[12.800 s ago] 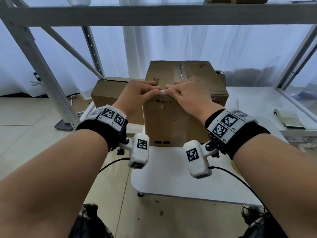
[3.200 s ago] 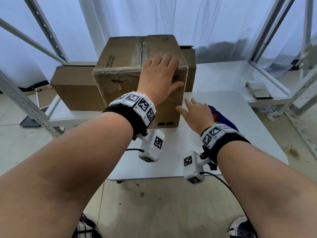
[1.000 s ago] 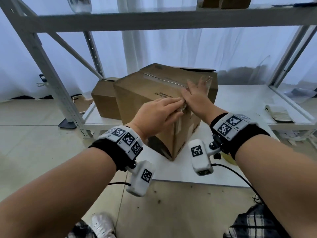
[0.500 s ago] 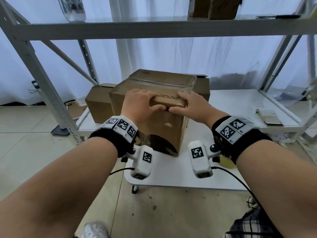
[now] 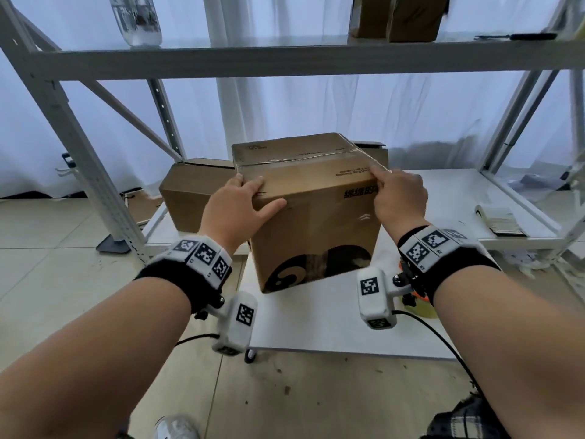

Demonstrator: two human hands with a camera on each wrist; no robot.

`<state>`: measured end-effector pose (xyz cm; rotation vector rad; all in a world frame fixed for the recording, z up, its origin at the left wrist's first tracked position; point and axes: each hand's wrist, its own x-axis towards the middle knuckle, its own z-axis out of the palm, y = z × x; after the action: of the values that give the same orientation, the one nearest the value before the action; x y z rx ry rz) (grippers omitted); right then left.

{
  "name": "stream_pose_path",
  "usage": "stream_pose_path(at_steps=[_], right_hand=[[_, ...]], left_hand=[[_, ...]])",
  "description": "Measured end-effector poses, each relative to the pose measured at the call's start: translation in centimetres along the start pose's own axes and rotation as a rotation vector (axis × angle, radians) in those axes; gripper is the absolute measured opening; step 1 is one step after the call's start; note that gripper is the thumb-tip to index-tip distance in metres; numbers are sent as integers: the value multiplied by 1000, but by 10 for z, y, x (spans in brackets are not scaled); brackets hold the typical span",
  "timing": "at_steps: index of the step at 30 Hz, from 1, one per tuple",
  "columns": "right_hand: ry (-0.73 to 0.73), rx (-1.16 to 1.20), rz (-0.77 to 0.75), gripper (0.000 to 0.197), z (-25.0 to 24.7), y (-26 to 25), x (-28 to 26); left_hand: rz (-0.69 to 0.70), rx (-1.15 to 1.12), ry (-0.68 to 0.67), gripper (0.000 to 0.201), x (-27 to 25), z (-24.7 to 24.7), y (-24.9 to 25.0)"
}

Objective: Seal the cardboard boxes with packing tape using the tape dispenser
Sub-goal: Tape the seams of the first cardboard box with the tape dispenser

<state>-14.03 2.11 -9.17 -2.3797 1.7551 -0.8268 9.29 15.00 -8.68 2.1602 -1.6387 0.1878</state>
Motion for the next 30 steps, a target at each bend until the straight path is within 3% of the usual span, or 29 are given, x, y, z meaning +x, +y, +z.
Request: stream_pose_path(at_steps=[4, 7, 12, 14, 17, 19, 21, 24, 25, 28, 30], right_hand=[[-226, 286, 37, 44, -4, -29, -1], [-357, 427, 99, 58, -2, -40, -9], [-348, 581, -10, 54, 9, -52, -17], [-306, 640, -60, 59, 8, -45, -15], [-254, 750, -46, 67, 2, -26, -14], [-217, 689, 43, 64, 1, -6, -12], [-203, 496, 187, 62, 2, 21, -11], [-407, 44, 430, 67, 11, 68, -18], [-494, -8, 473, 69, 15, 80, -23], [-653, -9, 525, 77, 27, 103, -38], [-604, -142, 478, 71, 33, 112, -43]], left_hand=[[65, 85, 70, 69, -17, -1, 10], [274, 12, 156, 62, -24, -1, 18], [508, 43, 239, 43, -20, 8, 27], [532, 111, 195, 47, -10, 9, 21], [484, 150, -30, 64, 4, 8, 16], [435, 127, -83, 66, 7, 14, 26], [424, 123, -25, 64, 5, 21, 49], [443, 104, 65, 61, -2, 37, 91], [448, 104, 88, 60, -3, 42, 105], [451, 122, 119, 56, 2, 57, 139], [449, 127, 124, 55, 10, 64, 147]])
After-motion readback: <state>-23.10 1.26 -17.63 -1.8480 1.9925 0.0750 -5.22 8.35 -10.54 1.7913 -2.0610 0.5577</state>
